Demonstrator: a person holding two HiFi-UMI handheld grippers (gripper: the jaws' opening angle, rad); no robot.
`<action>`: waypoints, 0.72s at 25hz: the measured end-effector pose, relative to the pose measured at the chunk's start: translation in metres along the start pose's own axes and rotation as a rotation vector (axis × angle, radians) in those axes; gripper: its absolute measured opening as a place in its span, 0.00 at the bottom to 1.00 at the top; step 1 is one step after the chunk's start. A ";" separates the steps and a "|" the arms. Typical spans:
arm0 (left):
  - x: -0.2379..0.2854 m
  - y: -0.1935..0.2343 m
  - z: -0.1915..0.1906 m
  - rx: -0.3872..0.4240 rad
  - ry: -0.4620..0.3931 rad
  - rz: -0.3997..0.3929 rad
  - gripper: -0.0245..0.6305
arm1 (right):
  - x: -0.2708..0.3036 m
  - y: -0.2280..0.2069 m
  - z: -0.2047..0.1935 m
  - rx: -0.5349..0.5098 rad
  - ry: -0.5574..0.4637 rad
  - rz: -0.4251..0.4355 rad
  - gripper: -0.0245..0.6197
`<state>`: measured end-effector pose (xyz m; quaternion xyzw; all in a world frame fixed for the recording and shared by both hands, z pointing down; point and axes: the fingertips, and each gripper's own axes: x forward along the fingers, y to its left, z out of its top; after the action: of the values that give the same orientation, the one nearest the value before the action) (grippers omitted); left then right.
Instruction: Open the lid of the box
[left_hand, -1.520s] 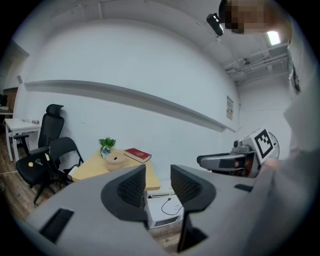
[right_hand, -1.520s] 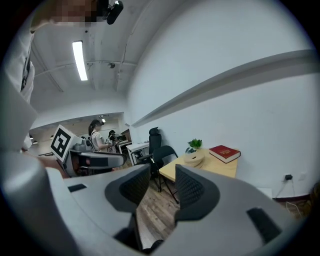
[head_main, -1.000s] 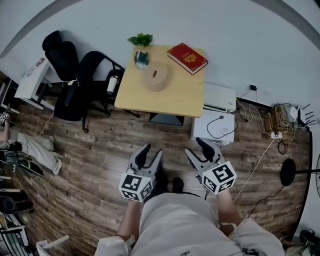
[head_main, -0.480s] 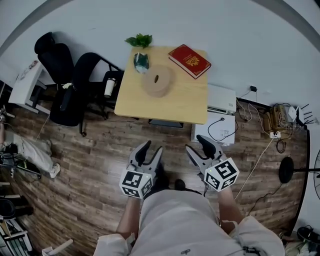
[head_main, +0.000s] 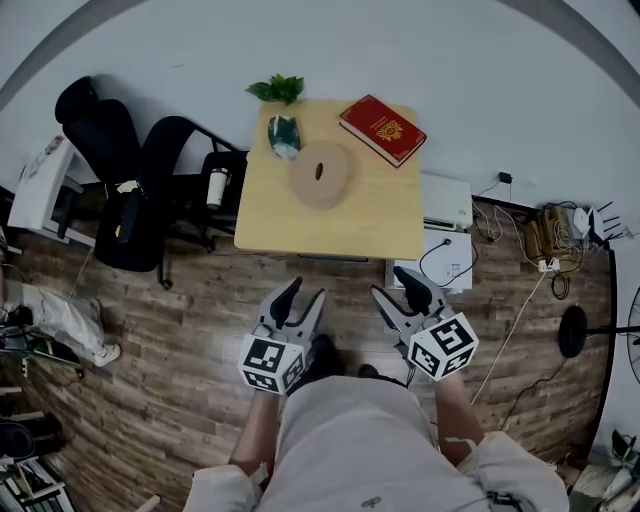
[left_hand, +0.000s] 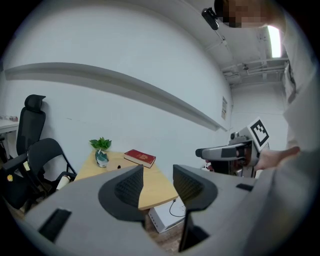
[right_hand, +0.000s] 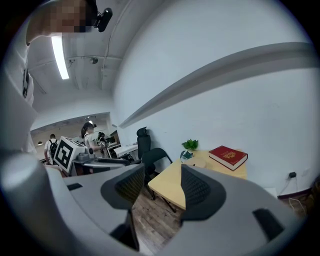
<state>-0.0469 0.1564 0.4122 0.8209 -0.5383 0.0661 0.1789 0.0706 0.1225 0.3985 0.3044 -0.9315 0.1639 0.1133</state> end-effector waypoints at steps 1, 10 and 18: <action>0.002 0.005 0.001 0.002 0.001 -0.008 0.29 | 0.005 0.001 0.001 0.002 0.002 -0.003 0.37; 0.008 0.059 0.002 -0.003 0.019 -0.037 0.29 | 0.064 0.012 0.006 0.010 0.022 -0.013 0.37; 0.006 0.086 0.003 -0.021 0.023 -0.052 0.29 | 0.091 0.024 0.005 0.007 0.040 -0.011 0.37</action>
<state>-0.1223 0.1194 0.4299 0.8319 -0.5154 0.0651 0.1950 -0.0162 0.0911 0.4162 0.3067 -0.9267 0.1727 0.1318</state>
